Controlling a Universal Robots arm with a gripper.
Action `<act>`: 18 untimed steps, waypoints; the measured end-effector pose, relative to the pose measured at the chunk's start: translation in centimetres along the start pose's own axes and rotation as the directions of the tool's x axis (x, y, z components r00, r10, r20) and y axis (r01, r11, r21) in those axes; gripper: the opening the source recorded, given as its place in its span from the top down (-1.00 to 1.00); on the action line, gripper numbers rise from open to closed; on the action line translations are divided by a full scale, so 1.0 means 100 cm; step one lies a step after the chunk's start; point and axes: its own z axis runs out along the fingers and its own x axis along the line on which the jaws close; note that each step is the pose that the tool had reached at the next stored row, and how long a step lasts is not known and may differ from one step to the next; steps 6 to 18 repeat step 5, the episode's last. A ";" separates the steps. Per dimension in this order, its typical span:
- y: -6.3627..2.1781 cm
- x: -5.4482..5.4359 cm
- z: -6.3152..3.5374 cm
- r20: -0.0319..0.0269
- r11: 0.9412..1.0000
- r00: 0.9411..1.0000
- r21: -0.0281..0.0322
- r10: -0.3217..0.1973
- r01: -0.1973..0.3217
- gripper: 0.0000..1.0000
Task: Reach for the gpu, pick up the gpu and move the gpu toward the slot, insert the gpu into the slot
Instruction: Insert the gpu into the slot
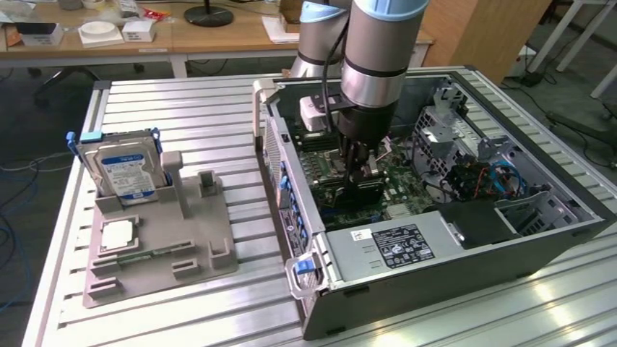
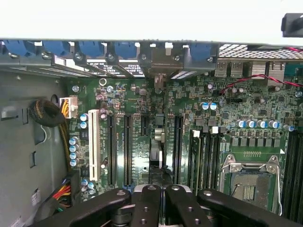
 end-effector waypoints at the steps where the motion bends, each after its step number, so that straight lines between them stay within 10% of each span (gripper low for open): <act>1: 0.0000 0.000 0.0000 0.000 1.000 1.000 0.000 0.000 0.000 0.80; 18: 0.0000 0.000 0.0000 0.000 1.000 1.000 0.000 0.000 0.000 0.80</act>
